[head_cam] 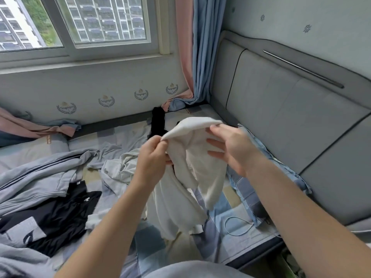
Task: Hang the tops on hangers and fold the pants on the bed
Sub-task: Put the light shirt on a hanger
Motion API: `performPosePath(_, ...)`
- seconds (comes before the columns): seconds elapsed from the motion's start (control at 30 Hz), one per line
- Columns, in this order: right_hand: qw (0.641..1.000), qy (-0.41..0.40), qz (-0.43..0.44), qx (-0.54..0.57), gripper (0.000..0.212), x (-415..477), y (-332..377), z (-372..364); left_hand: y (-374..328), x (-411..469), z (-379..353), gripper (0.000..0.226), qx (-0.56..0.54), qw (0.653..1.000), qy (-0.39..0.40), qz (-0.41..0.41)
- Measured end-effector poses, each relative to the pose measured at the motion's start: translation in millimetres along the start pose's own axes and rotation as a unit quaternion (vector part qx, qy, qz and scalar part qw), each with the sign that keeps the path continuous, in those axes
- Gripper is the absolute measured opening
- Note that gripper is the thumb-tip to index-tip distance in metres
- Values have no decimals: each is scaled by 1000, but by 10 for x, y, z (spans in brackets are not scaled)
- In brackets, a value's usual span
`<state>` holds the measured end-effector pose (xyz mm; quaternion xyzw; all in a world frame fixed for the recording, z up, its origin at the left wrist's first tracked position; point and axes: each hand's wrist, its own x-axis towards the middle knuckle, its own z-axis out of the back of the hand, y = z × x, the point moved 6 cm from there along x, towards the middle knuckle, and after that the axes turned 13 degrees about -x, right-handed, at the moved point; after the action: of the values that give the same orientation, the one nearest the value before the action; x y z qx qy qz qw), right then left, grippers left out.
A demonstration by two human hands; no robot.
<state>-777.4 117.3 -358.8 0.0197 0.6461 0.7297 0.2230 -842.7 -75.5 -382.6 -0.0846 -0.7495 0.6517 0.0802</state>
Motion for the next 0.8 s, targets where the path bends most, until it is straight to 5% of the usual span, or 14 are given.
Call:
performPosePath(0.1,992,-25,85,-94,38,-187,-226,-86,-104,40,59,28,-95,995,-4,28)
performPosePath(0.2,981,71,119,-137,58,-344,-568,-359,-150,23,12,28,-166,985,6,54)
performPosePath(0.37,982,60,59,-172,14,-201,-1188,-472,-223,-30,-105,27,-234,970,18,59)
performPosePath(0.47,983,26,75,-165,31,-122,-1267,-292,-259,15,15,24,-250,967,-17,52)
performPosePath(0.57,982,42,96,-159,12,-158,-1150,-162,-201,31,95,22,-261,963,-21,71)
performPosePath(0.8,979,0,129,-160,18,-157,-682,-6,-20,61,144,24,-265,960,-37,82)
